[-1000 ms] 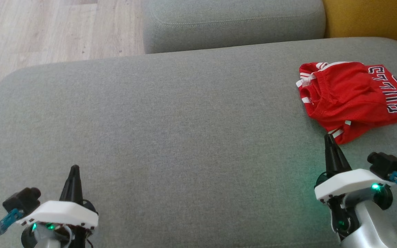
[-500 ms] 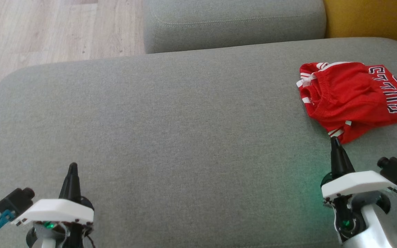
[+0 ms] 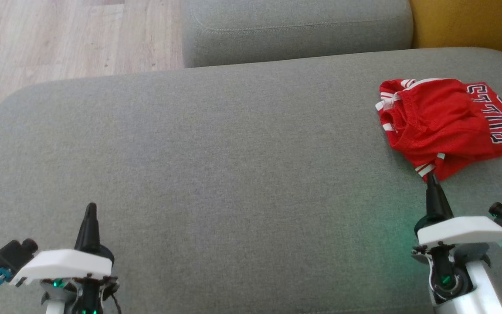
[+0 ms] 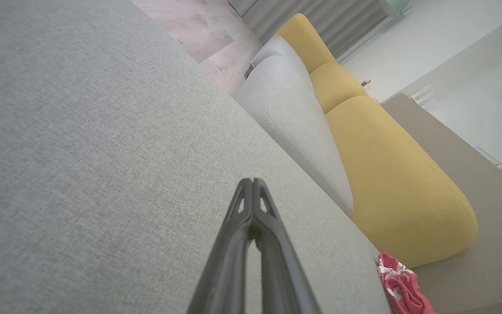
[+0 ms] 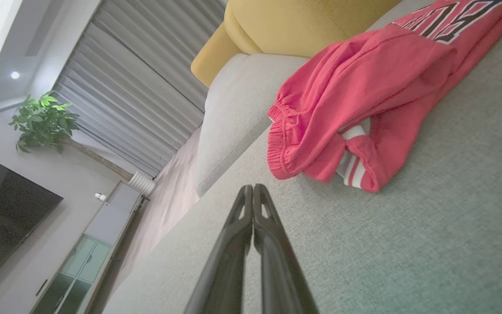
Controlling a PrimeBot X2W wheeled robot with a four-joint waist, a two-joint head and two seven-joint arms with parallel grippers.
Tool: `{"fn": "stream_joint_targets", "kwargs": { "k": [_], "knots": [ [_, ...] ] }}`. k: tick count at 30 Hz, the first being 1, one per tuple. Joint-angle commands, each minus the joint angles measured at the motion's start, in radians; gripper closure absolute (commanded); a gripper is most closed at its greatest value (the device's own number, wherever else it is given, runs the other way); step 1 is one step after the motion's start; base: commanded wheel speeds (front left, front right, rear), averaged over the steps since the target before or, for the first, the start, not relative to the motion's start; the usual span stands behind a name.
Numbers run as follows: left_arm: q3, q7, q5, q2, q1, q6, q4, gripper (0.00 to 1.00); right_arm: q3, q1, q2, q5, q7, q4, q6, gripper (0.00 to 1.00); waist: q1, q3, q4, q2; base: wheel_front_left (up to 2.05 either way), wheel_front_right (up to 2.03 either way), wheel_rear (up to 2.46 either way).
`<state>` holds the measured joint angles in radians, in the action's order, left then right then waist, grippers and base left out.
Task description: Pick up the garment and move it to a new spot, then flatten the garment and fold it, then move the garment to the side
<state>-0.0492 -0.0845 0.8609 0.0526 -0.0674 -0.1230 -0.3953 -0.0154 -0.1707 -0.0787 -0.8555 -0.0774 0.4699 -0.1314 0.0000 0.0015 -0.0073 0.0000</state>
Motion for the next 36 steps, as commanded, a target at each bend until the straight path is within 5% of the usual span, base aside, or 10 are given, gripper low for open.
{"fn": "stream_joint_targets", "kwargs": {
  "k": [1,36],
  "knots": [
    [-0.028,0.009,0.029,0.006,-0.043,-0.004,0.038,1.0,0.002,-0.024,-0.003,-0.03,0.006,-0.044,0.0,1.0,0.0,0.0,0.0,0.0,0.0,0.0,0.0],
    [-0.049,0.115,0.431,0.001,-0.042,-0.006,0.101,1.0,0.073,0.024,0.015,-0.435,0.11,-0.145,0.001,1.0,0.0,0.001,0.004,0.0,0.0,0.0,0.0]
  ]
}}
